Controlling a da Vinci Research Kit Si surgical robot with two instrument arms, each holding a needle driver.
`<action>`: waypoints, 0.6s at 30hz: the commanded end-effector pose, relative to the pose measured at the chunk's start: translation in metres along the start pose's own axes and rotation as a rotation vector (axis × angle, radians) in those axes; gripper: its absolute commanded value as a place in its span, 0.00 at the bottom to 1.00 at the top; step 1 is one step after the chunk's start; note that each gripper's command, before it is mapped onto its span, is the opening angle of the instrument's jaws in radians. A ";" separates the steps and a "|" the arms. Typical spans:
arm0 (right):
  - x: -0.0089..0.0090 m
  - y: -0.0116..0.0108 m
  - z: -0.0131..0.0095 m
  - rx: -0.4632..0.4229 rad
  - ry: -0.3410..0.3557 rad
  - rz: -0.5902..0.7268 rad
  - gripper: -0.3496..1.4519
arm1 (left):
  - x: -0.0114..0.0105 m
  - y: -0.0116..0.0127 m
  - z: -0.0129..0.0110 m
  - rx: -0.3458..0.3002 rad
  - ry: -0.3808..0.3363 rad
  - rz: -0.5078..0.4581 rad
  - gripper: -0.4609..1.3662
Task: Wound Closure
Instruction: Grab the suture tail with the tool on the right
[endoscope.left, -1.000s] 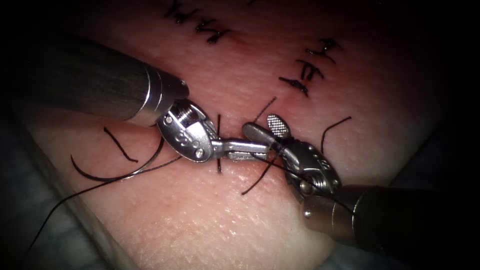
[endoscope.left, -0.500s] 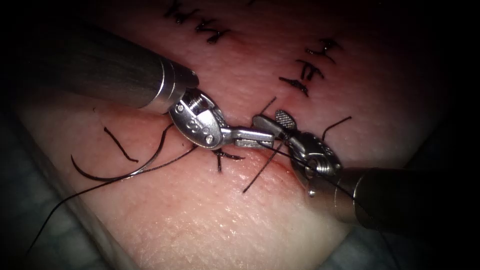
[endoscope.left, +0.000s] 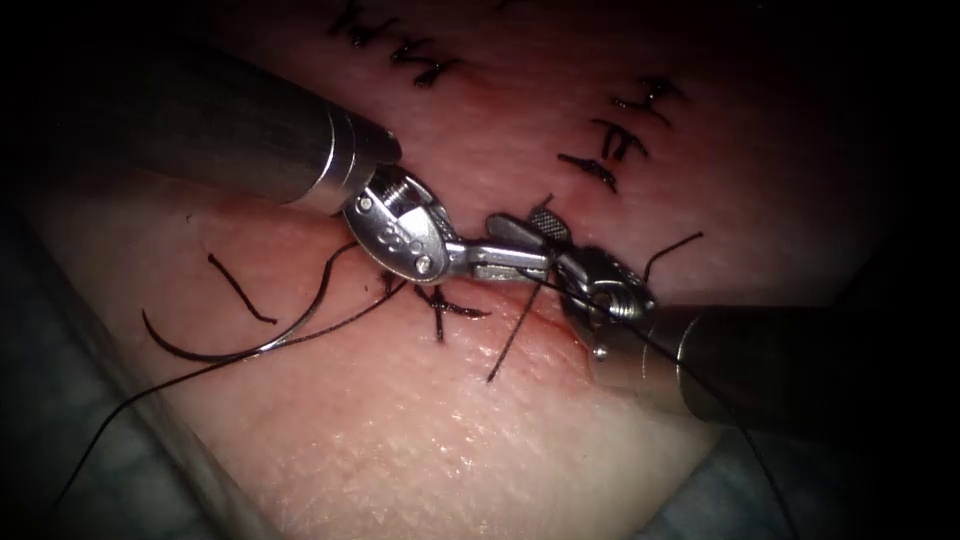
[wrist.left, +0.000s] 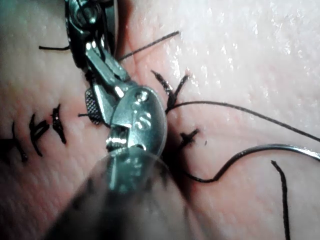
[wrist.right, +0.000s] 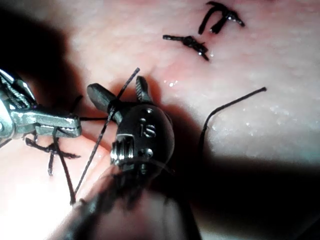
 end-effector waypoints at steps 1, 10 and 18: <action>0.0000 0.0000 0.0000 0.001 0.000 0.000 0.70 | 0.0000 0.0000 0.0000 -0.009 0.001 0.000 0.06; 0.0002 -0.0001 0.0003 -0.001 -0.003 0.001 0.39 | -0.0003 0.0001 0.0000 -0.013 0.002 0.002 0.06; 0.0002 -0.0006 0.0007 0.054 0.005 0.007 0.08 | -0.0003 0.0001 0.0000 -0.013 0.002 0.003 0.06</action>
